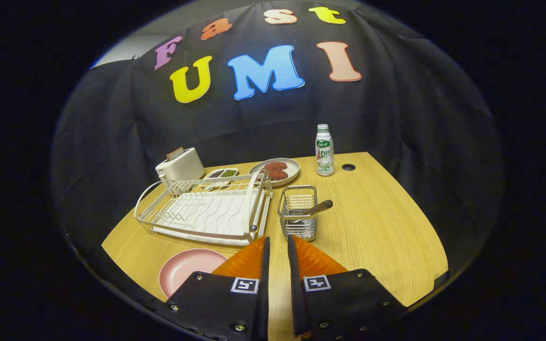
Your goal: Take the plate from the dish rack, then take the spoon from the basket and place it into the plate.
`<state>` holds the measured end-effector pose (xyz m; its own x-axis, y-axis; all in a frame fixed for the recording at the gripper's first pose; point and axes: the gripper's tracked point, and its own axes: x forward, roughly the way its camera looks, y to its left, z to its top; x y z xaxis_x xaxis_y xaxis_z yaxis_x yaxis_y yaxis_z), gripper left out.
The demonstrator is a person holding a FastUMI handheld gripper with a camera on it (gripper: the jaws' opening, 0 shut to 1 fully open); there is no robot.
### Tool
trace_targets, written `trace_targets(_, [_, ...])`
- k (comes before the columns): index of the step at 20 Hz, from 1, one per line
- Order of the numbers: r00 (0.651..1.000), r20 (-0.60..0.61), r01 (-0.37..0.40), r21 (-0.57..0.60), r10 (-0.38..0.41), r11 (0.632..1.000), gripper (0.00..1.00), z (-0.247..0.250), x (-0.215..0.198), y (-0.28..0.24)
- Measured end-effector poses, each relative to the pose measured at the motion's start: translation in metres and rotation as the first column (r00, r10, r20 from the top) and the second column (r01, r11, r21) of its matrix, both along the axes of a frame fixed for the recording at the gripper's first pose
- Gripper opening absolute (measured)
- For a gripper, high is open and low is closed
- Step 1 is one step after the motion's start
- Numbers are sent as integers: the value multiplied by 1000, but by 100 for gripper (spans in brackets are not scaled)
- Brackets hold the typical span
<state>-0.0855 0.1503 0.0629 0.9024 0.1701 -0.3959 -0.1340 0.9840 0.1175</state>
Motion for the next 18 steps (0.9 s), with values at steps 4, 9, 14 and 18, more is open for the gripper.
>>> trace_targets(4, [994, 106, 40, -13, -38, 999, 26, 7, 6, -21])
trace_targets(9, [984, 160, 76, -4, -74, 997, 27, 5, 16, -41])
trace_targets(14, [964, 259, 74, -15, -67, 997, 27, 9, 41, -53])
trace_targets(18, [963, 266, 56, -13, -51, 998, 27, -11, 66, -51])
